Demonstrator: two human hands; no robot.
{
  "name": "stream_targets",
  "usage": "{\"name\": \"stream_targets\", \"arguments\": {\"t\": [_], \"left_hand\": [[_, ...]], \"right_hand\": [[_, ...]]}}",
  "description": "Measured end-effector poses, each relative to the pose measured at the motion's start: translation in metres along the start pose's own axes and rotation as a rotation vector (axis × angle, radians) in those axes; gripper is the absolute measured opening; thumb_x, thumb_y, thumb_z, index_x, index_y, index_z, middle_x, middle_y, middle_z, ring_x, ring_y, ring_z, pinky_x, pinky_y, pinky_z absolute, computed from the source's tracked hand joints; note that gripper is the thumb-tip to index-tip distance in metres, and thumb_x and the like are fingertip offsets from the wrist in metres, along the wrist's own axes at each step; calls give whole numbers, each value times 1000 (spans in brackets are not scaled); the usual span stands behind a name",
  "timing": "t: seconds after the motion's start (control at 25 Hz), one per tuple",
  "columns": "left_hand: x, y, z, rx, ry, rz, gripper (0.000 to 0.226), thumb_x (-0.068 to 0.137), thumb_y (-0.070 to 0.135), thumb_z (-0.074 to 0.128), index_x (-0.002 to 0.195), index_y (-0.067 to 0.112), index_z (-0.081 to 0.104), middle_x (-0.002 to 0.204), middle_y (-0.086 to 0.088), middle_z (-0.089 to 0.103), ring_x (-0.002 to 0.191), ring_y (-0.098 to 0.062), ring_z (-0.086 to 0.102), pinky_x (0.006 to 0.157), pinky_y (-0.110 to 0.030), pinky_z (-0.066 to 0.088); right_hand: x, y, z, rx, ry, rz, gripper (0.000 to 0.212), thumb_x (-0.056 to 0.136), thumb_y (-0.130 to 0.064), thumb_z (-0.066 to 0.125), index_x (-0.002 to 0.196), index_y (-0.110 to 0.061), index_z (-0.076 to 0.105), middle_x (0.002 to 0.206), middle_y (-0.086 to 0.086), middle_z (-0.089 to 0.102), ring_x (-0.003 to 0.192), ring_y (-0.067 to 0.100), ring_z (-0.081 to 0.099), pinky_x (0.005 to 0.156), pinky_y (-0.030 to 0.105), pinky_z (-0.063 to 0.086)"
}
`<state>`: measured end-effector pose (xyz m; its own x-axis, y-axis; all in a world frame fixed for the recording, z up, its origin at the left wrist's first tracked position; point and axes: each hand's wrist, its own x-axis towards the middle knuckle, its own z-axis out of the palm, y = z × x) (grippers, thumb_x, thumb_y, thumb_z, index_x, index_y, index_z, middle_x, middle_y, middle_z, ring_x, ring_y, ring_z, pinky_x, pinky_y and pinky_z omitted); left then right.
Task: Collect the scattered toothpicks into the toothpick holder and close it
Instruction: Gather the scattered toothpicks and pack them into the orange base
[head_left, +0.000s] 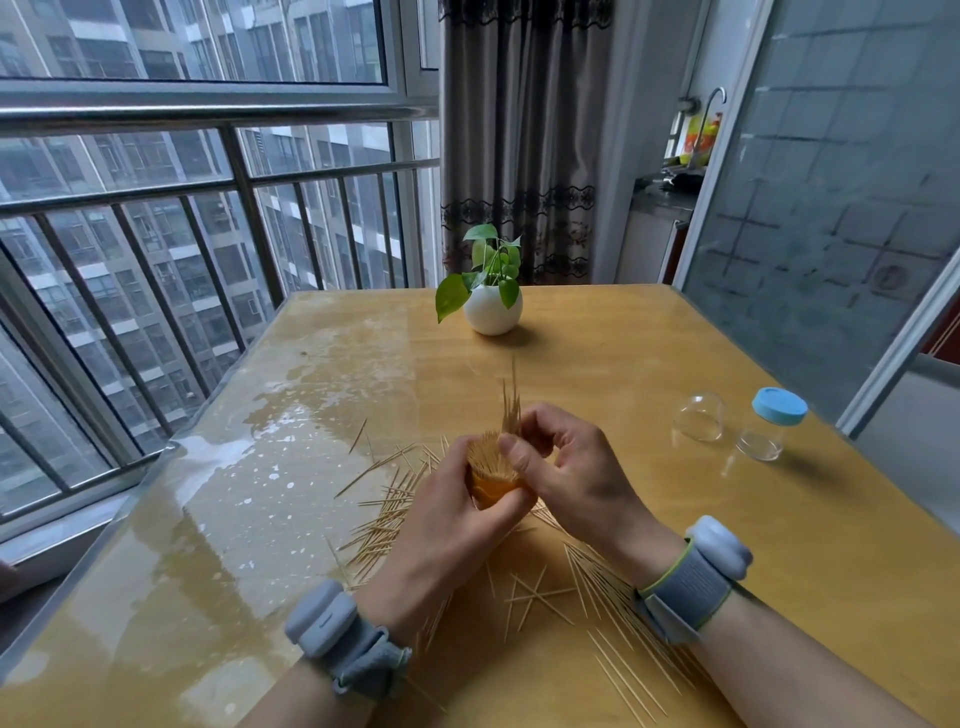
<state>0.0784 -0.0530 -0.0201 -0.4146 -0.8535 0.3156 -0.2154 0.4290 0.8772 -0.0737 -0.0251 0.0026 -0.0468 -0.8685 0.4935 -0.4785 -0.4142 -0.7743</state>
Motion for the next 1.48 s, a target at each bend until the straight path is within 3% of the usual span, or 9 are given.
{"name": "stream_targets", "arguments": {"t": [0.08, 0.16, 0.28, 0.48, 0.72, 0.88, 1.04, 1.2, 1.48], "left_hand": [[0, 2, -2, 24, 26, 6, 32, 80, 36, 76, 105, 27, 60, 82, 4, 68, 69, -3, 61, 63, -19, 49], [-1, 3, -2, 95, -9, 47, 35, 79, 35, 77, 107, 26, 59, 81, 6, 68, 70, -2, 62, 62, -15, 46], [-4, 2, 2, 187, -128, 92, 40, 77, 42, 74, 110, 31, 55, 87, 10, 68, 76, -2, 63, 67, -18, 50], [-4, 0, 5, 187, -215, 112, 45, 76, 45, 70, 115, 32, 53, 89, 7, 69, 79, -9, 65, 71, -31, 54], [-7, 2, 7, 221, -287, 152, 45, 79, 45, 68, 118, 31, 52, 91, 10, 66, 79, -6, 62, 72, -27, 52], [-4, 4, 4, 166, -178, 132, 45, 79, 35, 74, 120, 28, 55, 96, 13, 68, 85, 0, 64, 73, -13, 48], [-2, 2, 1, 111, 4, 66, 43, 80, 31, 75, 119, 27, 56, 87, 7, 69, 77, -4, 63, 68, -17, 50], [-2, 4, 2, 105, 87, 62, 39, 82, 32, 74, 116, 27, 57, 80, 7, 69, 72, -3, 64, 63, -14, 48], [-1, 0, 2, 156, 70, 21, 42, 77, 32, 73, 116, 29, 57, 84, 9, 70, 76, -1, 65, 68, -18, 50]], "right_hand": [[0, 0, 1, -70, -34, 26, 10, 88, -35, 62, 88, -25, 63, 86, -13, 56, 82, 5, 55, 74, 24, 46], [1, -2, -3, -47, -31, 76, 33, 86, -51, 55, 110, -28, 60, 108, -14, 59, 103, 1, 56, 87, 21, 47], [3, -5, -6, 18, -46, 75, 47, 93, -52, 48, 131, -25, 53, 129, -9, 59, 120, 1, 54, 98, 23, 47], [5, 1, -3, -45, -55, 154, 60, 94, -64, 37, 126, -20, 61, 120, -6, 67, 113, 4, 61, 96, 38, 52], [6, -5, -2, 59, -67, 123, 73, 88, -75, 31, 122, -19, 62, 119, -8, 67, 113, 2, 61, 94, 27, 52], [11, -6, -24, 26, -37, 161, 52, 96, -57, 41, 116, -17, 65, 108, -8, 69, 103, 3, 64, 88, 26, 53], [11, -19, -44, -227, -235, 131, 21, 93, -36, 64, 107, -21, 64, 91, -9, 67, 82, 5, 62, 72, 25, 53], [9, -23, -41, -330, -340, 43, 13, 86, -27, 74, 91, -19, 65, 74, -3, 64, 65, 7, 55, 59, 19, 44], [11, -26, -51, -392, -324, 20, 4, 88, -17, 69, 85, -18, 71, 67, -9, 63, 61, 4, 56, 56, 18, 43]]}}
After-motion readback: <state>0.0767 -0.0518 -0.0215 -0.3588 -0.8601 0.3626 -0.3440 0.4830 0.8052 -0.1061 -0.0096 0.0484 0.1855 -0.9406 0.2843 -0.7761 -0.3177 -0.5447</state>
